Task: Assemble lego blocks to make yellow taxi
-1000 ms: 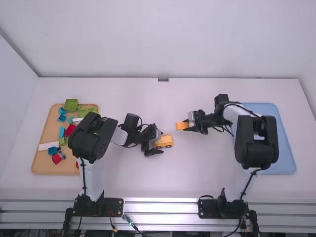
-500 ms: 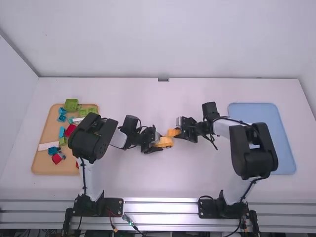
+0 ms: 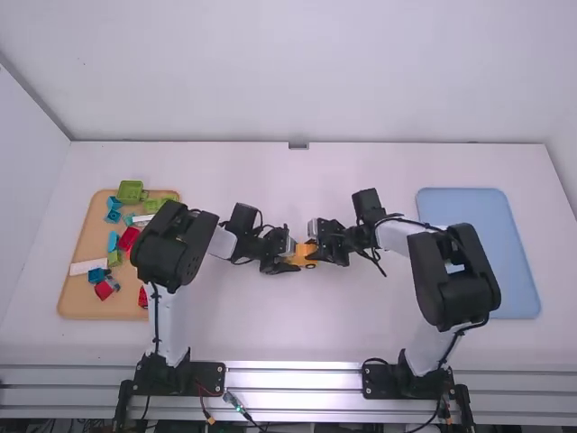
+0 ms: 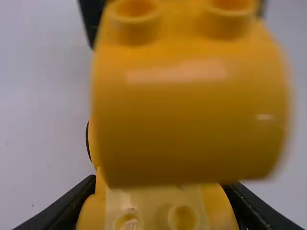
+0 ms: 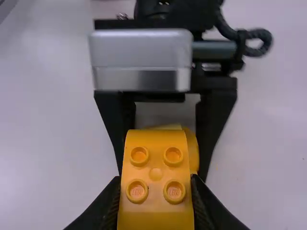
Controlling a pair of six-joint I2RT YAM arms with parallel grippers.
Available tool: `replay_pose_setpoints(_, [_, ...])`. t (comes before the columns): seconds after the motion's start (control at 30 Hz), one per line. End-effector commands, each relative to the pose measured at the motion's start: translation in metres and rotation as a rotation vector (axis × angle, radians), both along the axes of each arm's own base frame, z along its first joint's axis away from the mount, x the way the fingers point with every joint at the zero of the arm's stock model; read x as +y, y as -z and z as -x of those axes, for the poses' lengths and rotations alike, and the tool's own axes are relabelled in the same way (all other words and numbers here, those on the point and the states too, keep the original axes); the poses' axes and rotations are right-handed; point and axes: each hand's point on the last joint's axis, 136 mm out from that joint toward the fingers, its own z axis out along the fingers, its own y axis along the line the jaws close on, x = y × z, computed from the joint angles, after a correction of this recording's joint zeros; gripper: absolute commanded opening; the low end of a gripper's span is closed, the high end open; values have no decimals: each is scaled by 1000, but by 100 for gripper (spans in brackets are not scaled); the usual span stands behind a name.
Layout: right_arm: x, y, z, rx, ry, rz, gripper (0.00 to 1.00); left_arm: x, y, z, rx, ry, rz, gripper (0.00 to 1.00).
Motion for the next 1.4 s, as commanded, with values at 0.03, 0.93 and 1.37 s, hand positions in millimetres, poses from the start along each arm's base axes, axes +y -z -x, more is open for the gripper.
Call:
replay_pose_setpoints(0.03, [2, -2, 4, 32, 0, -27, 12, 2, 14, 2, -21, 53, -32, 47])
replay_pose_setpoints(0.93, [-2, 29, 1, 69, 57, -34, 2, 1, 12, 2, 7, 67, -43, 45])
replay_pose_setpoints(1.37, [-1, 30, -6, 46, 112, -67, 4, 1, 13, 3, 31, 56, -42, 45])
